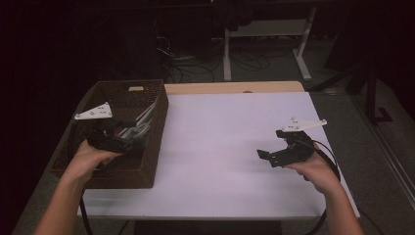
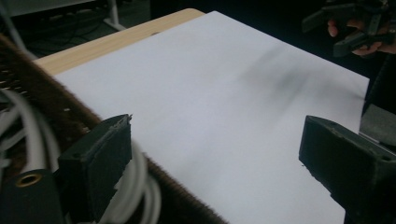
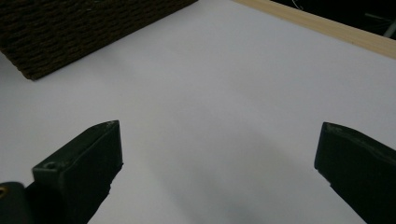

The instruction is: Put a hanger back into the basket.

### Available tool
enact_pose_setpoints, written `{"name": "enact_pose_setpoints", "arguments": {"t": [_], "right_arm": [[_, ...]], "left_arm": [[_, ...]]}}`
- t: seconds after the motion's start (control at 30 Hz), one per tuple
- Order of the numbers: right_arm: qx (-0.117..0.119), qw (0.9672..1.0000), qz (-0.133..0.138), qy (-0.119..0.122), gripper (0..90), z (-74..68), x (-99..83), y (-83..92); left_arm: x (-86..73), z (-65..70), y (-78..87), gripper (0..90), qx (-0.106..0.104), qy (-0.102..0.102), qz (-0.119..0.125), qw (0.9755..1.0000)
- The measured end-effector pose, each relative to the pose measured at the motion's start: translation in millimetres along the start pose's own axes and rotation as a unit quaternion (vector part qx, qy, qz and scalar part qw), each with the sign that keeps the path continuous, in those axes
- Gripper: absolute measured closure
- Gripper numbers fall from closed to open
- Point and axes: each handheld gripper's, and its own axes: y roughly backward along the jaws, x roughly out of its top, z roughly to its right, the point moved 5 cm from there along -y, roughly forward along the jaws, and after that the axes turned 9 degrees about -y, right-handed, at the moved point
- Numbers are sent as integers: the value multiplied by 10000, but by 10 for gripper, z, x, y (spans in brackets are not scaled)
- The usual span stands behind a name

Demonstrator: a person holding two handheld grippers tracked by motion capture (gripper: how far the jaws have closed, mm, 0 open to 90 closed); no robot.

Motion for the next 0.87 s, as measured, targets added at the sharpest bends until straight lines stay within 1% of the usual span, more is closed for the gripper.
{"name": "enact_pose_setpoints", "arguments": {"t": [0.13, 0.23, 0.3, 0.37, 0.43, 0.57, 0.8, 0.87], "right_arm": [[70, 10000, 12, 40, 7, -45, 60, 28], [107, 9999, 57, 94, 7, -73, 114, 55], [124, 9998, 88, 112, 7, -91, 143, 68], [139, 9998, 97, 134, 7, -103, 156, 71], [146, 9997, 93, 145, 7, -107, 158, 71], [152, 9997, 96, 156, 7, -108, 160, 72], [135, 9997, 127, 149, 7, -98, 152, 93], [122, 9997, 131, 143, 7, -89, 142, 91]], "left_arm": [[-21, 100, -109, 29, -146, -41, -8, 9999], [-33, 171, -176, 13, -241, -93, -29, 9997], [-47, 202, -221, 1, -305, -132, -127, 9994], [-61, 214, -243, 0, -276, -162, -175, 9993], [-75, 218, -257, 0, -301, -128, -163, 9993], [-95, 221, -283, 0, -340, -128, -197, 9991], [-96, 225, -282, 0, -332, -152, -172, 9992], [-84, 234, -274, 0, -326, -135, -127, 9993]]}}
